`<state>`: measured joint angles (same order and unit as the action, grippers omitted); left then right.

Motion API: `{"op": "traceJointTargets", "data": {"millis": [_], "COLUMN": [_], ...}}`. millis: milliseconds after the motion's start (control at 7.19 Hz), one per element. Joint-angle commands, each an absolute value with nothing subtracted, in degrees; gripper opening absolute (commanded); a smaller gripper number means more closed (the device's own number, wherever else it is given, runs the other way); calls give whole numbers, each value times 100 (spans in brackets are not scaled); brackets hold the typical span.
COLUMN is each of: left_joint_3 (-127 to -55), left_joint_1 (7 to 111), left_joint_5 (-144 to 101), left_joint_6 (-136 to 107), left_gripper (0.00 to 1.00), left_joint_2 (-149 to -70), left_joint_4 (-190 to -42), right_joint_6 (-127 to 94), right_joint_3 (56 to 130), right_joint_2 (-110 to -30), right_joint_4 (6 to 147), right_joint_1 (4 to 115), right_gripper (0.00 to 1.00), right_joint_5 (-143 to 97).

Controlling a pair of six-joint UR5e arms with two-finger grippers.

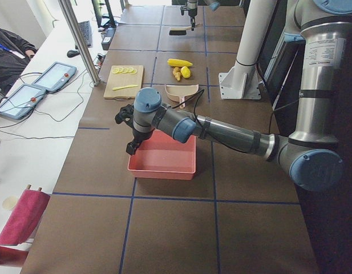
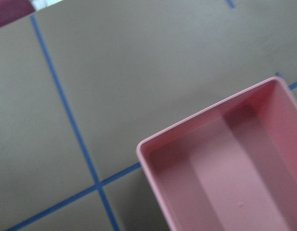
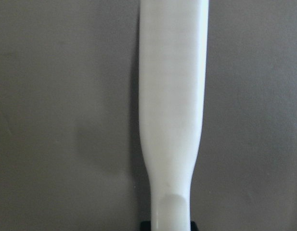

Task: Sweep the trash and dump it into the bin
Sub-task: 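Grasp the white brush handle with the right gripper, then reach the left gripper to the beige dustpan handle and grasp it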

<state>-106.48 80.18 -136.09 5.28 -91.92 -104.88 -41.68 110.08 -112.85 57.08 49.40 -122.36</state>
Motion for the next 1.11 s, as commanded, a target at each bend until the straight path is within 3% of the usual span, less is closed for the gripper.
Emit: {"op": "traceJointTargets", "data": {"millis": [0,556,973], "left_joint_3": [-11135,-11180,-11206], "left_joint_1": [7307,5691,4373], "left_joint_5": [-13605,-13527,-12396], "left_joint_6": [659,677,1061], "left_gripper": [99,100,99], "left_joint_2": [-9569,-10607,-10696], "left_joint_4": [-10477,-10450,-10450], "right_joint_6": [-4166,-4166,-4166], "right_joint_3": [11004,11004,11004], "right_joint_2": [-11276,-11241,-11241], "right_joint_4": [5704,5704,5704], "right_joint_1": [4939,4939,4939], "right_gripper": [0,0,0], "right_joint_5": [-12234,-12234,-12234]}}
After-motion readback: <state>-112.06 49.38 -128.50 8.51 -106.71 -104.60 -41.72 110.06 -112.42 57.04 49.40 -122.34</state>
